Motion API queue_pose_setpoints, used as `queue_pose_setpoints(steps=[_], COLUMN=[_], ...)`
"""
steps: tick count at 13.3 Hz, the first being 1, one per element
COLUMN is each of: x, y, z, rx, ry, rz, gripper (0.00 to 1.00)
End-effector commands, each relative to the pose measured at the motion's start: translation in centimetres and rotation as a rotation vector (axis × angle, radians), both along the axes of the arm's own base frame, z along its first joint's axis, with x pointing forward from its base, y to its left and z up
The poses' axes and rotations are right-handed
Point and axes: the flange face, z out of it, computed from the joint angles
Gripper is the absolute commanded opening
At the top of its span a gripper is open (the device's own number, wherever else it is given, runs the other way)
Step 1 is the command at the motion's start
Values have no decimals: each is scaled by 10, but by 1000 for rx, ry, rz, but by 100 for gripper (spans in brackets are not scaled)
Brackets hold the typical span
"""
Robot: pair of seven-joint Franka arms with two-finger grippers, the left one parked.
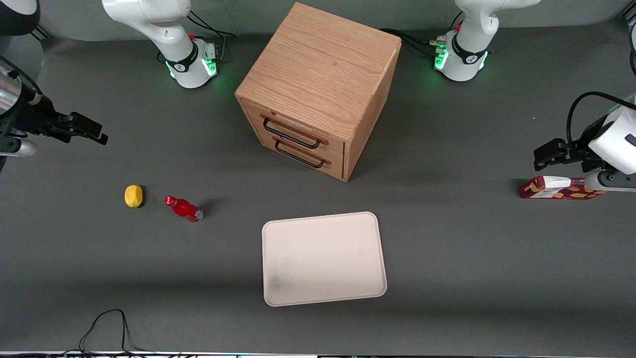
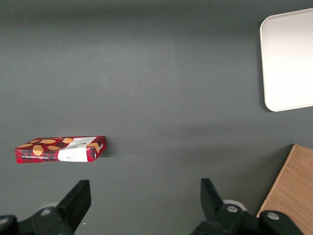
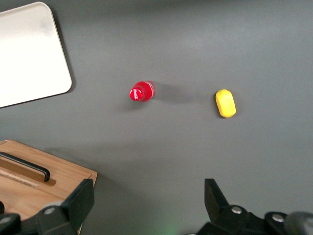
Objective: Place coke bottle on tray
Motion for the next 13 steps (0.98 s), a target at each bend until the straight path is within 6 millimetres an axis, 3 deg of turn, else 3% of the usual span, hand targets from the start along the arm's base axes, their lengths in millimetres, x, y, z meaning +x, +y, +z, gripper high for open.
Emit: queue_pose_setpoints(steps=[1,7,9,13], x=[13,18,21,21], y=[-4,-18,-18,-19], z=[4,10,6,17], rx=[22,22,14,9], ry=[37,52,59,34], rz=[-14,-29,-28,-25], gripper=[100,100,100,100])
